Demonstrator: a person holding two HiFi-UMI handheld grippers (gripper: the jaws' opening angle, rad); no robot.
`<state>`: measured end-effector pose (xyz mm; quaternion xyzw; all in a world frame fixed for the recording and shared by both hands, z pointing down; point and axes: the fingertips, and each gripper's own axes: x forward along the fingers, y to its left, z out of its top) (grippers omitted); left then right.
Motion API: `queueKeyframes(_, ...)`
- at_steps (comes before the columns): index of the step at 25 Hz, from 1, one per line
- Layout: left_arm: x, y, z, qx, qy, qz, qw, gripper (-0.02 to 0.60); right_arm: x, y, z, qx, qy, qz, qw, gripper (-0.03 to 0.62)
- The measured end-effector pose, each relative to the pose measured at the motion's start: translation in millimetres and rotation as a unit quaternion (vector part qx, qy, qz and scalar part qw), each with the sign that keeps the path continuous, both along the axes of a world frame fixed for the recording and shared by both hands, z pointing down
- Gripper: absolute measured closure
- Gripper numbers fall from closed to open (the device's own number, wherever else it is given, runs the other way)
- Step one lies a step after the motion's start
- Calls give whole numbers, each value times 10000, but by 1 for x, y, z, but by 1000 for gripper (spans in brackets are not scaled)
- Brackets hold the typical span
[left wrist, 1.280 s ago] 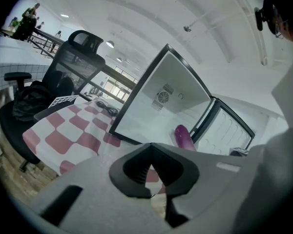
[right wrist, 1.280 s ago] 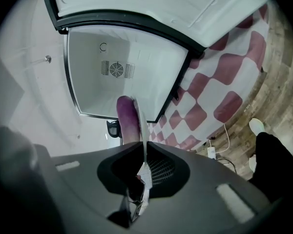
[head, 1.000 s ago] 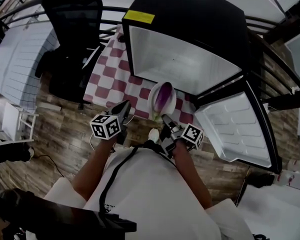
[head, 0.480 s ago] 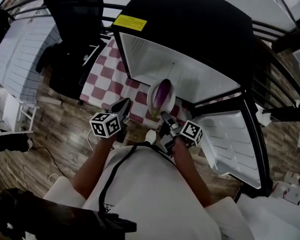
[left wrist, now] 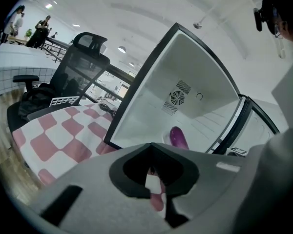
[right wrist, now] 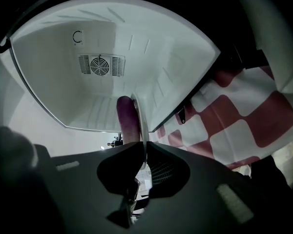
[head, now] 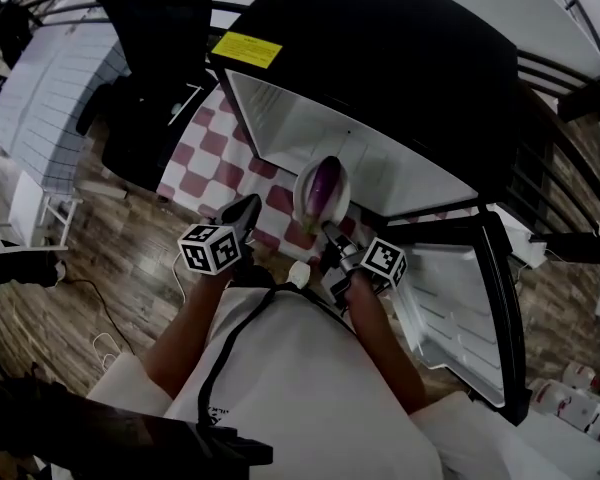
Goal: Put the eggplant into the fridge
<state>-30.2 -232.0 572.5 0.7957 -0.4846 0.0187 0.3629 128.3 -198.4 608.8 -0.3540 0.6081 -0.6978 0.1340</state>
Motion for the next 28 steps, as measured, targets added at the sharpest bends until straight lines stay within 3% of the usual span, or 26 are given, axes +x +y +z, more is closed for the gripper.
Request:
queueKeyframes(16,-12,-13,8,-115,-10,74,9999,577,-17,-6,4,-103,-2,119,9999,565)
queueKeyframes(28,-24,-52,10,-197,-36,750,9970,577,-46,-40,5,-181,38,504,9986,565)
